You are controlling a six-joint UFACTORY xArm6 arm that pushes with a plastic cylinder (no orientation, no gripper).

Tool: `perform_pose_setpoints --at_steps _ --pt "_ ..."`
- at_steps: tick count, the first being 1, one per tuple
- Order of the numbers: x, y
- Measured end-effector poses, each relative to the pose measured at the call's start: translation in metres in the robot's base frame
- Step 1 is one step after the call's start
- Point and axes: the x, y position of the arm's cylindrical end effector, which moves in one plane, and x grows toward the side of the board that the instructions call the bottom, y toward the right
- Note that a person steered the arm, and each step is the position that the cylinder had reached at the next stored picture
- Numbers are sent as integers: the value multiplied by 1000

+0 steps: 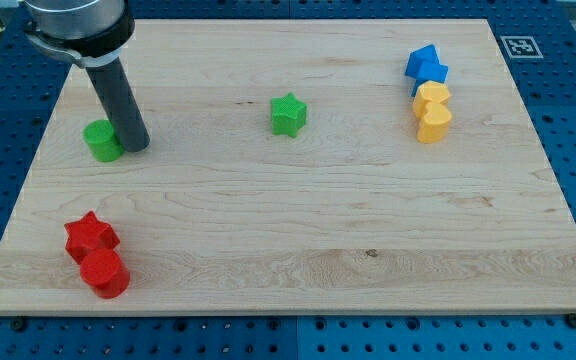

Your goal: Point your arm at the green star

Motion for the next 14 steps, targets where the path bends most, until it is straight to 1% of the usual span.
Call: perform_pose_setpoints --at_steps 2,3,4,6,7,8,9,11,12,13,14 --pt "0 -1" --pt "0 49" --pt "0 86" --pt "5 95" --pt "27 132" --pt "34 151" --pt "50 209" --pt "53 290" --pt "50 311" --pt "7 307" --pt "-13 292"
